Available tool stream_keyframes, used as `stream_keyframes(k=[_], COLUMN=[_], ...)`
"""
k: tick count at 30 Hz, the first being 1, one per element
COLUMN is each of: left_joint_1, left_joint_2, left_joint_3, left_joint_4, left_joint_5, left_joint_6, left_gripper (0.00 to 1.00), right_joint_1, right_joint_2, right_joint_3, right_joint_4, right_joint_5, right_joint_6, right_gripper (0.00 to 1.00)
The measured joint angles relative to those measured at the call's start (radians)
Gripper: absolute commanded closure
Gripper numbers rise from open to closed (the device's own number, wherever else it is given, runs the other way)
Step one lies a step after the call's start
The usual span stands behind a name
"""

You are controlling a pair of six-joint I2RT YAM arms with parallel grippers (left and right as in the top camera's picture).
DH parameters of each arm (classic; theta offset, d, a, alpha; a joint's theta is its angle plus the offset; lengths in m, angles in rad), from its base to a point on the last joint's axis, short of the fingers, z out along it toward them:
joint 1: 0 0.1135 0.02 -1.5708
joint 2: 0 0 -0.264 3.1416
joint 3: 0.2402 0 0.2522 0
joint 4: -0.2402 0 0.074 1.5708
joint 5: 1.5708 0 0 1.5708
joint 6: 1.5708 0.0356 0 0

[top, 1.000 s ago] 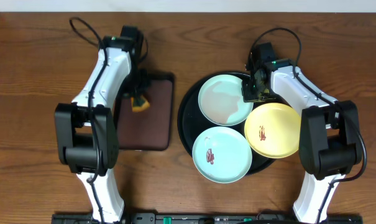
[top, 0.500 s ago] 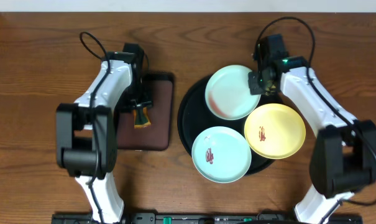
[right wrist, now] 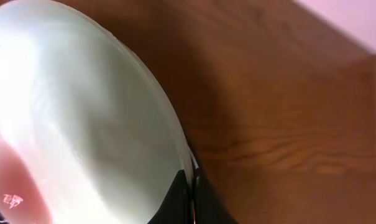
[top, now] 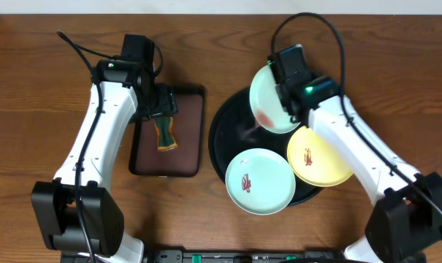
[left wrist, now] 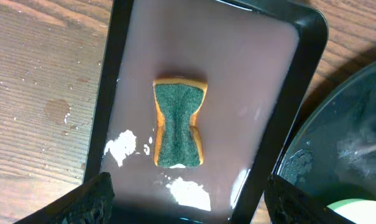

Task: Clean dirty plates on tray and stack at the side
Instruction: 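Lift the cleaned green plate with right gripper and move it right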

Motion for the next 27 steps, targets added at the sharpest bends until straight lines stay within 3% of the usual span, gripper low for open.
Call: stream_keyframes(k=[14, 27], left_joint_1=[0.0, 0.0], left_joint_2=[0.0, 0.0], left_joint_3=[0.0, 0.0], left_joint_4=[0.0, 0.0], left_joint_5=[0.0, 0.0], left_joint_6=[0.0, 0.0], left_gripper=[0.13, 0.13], right_joint_1=[0.264, 0.317], right_joint_2=[-0.042, -0.042], right_joint_3=[0.0, 0.0], right_joint_4=[0.0, 0.001], right_joint_5=[0.476, 0.597], right_joint_6=[-0.112, -0.169], right_gripper=[0.99, 0.99])
